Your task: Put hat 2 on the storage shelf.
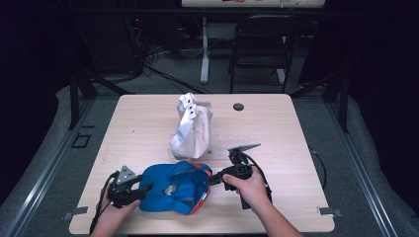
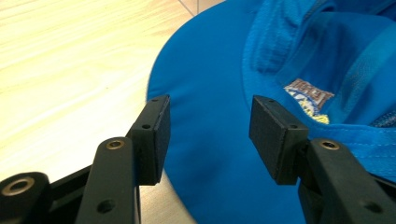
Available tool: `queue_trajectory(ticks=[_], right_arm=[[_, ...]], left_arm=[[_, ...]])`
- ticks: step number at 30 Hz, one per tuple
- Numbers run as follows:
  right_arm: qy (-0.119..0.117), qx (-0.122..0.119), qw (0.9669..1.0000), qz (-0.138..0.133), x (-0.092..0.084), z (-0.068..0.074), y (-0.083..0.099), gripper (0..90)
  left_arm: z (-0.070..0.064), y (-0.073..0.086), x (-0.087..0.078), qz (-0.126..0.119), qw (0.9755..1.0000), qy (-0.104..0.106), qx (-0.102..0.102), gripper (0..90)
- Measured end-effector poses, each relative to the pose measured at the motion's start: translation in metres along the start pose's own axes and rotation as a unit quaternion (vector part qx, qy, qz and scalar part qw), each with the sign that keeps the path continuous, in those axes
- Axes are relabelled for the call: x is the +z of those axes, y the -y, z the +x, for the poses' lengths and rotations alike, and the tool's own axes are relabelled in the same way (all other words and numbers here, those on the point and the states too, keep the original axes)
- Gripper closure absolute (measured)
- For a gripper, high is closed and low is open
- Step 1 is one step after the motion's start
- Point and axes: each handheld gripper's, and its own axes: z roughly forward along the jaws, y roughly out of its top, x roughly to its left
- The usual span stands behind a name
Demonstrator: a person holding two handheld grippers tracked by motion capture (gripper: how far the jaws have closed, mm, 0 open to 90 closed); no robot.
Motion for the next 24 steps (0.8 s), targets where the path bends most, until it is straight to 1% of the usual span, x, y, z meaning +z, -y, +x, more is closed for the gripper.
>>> queue_trajectory(ticks=[1,2,3,6,7,8,9,10,11,13,14,16,17,19,20,21,23,24], right_arm=[[-0.001,0.0,1.0,0.001,-0.006,0.003,-0.001,79.1],[0.0,0.001,1.0,0.002,-0.008,0.004,-0.001,79.2],[-0.005,0.0,1.0,0.003,-0.011,0.004,-0.001,79.2],[-0.004,0.001,1.0,0.003,-0.02,0.008,-0.002,79.1],[0.007,-0.001,1.0,0.006,-0.025,0.009,-0.003,79.2],[0.007,-0.001,1.0,0.006,-0.025,0.009,-0.003,79.2],[-0.006,-0.002,1.0,0.004,-0.031,0.011,-0.003,79.2],[-0.006,-0.002,1.0,0.004,-0.031,0.011,-0.003,79.2],[-0.011,0.002,0.9999,-0.003,-0.038,0.013,-0.003,79.5],[-0.018,0.004,0.9998,-0.004,-0.044,0.014,-0.004,79.7],[-0.023,0.005,0.9997,-0.009,-0.046,0.015,-0.004,79.7],[-0.024,0.008,0.9996,-0.007,-0.049,0.016,-0.005,79.7],[-0.035,0.017,0.9991,-0.013,-0.054,0.018,-0.006,79.8],[-0.042,0.014,0.999,-0.011,-0.059,0.02,-0.007,79.8],[-0.045,0.022,0.9986,-0.015,-0.061,0.022,-0.008,79.8],[-0.045,0.022,0.9986,-0.015,-0.061,0.022,-0.008,79.8],[-0.055,0.02,0.9982,-0.013,-0.066,0.025,-0.009,79.8],[-0.067,0.023,0.9974,-0.015,-0.069,0.028,-0.011,79.8]], left_arm=[[0.0,0.0,0.0,-0.001,1.0,0.0,-0.001,49.2],[0.001,0.0,-0.001,0.003,1.0,0.001,0.0,49.3],[0.001,0.0,-0.001,0.003,1.0,0.001,0.0,49.2],[0.001,0.0,-0.001,0.003,1.0,0.002,-0.001,49.2],[0.001,0.0,-0.001,0.002,1.0,0.001,-0.001,49.3],[0.001,0.0,-0.001,0.002,1.0,0.001,-0.001,49.3],[0.001,0.0,0.0,0.001,1.0,0.001,-0.002,49.4],[0.001,0.0,0.0,0.001,1.0,0.001,-0.002,49.4],[0.001,0.0,0.0,0.001,1.0,0.002,-0.003,49.5],[0.001,0.0,0.001,0.001,1.0,0.002,-0.003,49.5],[0.001,0.0,0.001,0.001,1.0,0.002,-0.003,49.5],[0.0,0.0,0.0,0.003,1.0,0.002,-0.003,49.5],[0.0,0.0,0.0,0.003,1.0,0.002,-0.003,49.5],[0.0,0.0,0.001,0.001,1.0,0.002,-0.005,49.6],[0.0,0.0,0.001,0.001,1.0,0.002,-0.005,49.7],[0.0,0.0,0.001,0.002,1.0,0.003,-0.004,49.7],[0.0,0.0,0.001,0.001,1.0,0.003,-0.005,49.7],[0.001,0.0,0.001,0.005,0.9999,0.009,-0.007,50.6]])
